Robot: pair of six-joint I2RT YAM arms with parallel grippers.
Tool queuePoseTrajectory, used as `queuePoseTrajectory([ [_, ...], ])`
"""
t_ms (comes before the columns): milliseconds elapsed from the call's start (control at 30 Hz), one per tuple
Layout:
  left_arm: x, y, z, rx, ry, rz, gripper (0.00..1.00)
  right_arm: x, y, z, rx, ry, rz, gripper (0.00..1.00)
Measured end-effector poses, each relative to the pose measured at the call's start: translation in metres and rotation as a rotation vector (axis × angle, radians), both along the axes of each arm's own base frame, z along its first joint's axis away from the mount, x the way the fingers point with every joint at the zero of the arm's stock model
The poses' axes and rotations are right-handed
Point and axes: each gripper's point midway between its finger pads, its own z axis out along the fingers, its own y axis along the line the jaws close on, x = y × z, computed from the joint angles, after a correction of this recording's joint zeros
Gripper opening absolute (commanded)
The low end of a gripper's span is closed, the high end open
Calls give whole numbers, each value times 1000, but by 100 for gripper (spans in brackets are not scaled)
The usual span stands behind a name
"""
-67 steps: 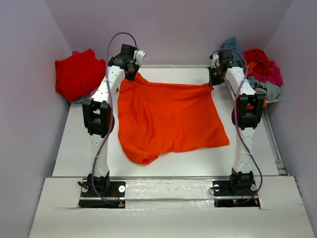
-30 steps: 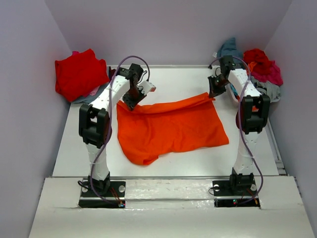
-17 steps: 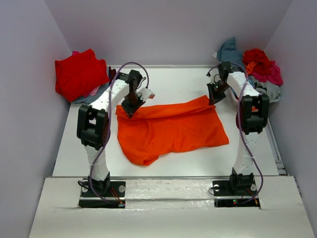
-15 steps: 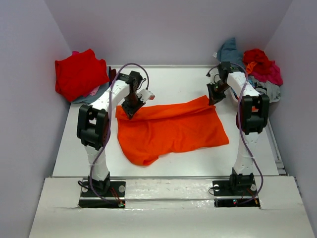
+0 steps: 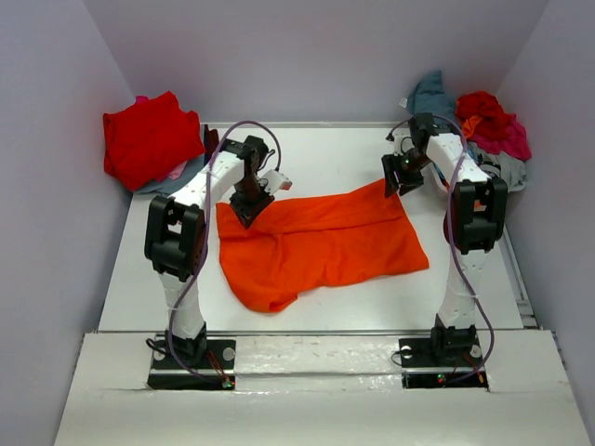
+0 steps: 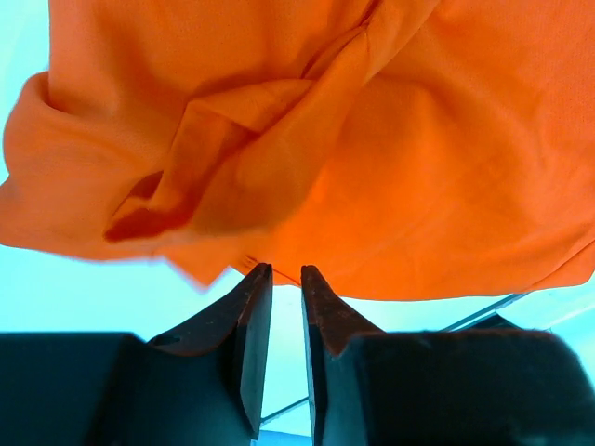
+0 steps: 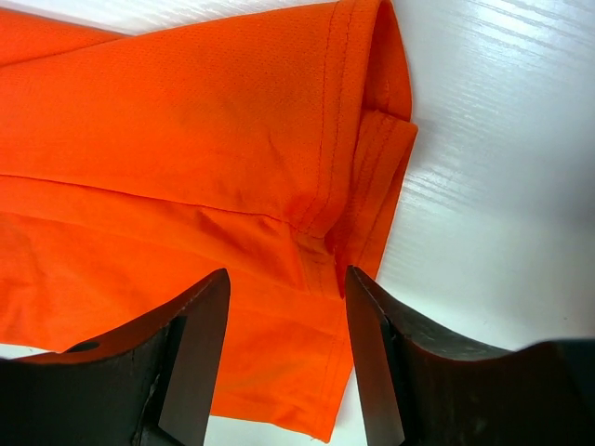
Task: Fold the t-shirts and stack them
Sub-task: Fold the tshirt
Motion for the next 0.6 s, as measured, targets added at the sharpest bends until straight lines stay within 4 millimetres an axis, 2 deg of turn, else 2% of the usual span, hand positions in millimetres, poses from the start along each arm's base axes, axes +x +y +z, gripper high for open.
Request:
queuePoseTrajectory([
  [67, 0, -1, 0, 0, 0, -3, 38, 0, 0, 0, 2, 1, 0, 57],
  [300, 4, -4, 5, -7, -18, -8, 38, 0, 6, 1, 11, -1, 8, 54],
  [467, 11, -8, 12, -20, -47, -6, 37, 10, 11, 3, 18, -22, 12, 52],
  [600, 16, -10, 17, -29, -64, 0, 36, 17, 13, -5, 19, -12, 3, 49],
])
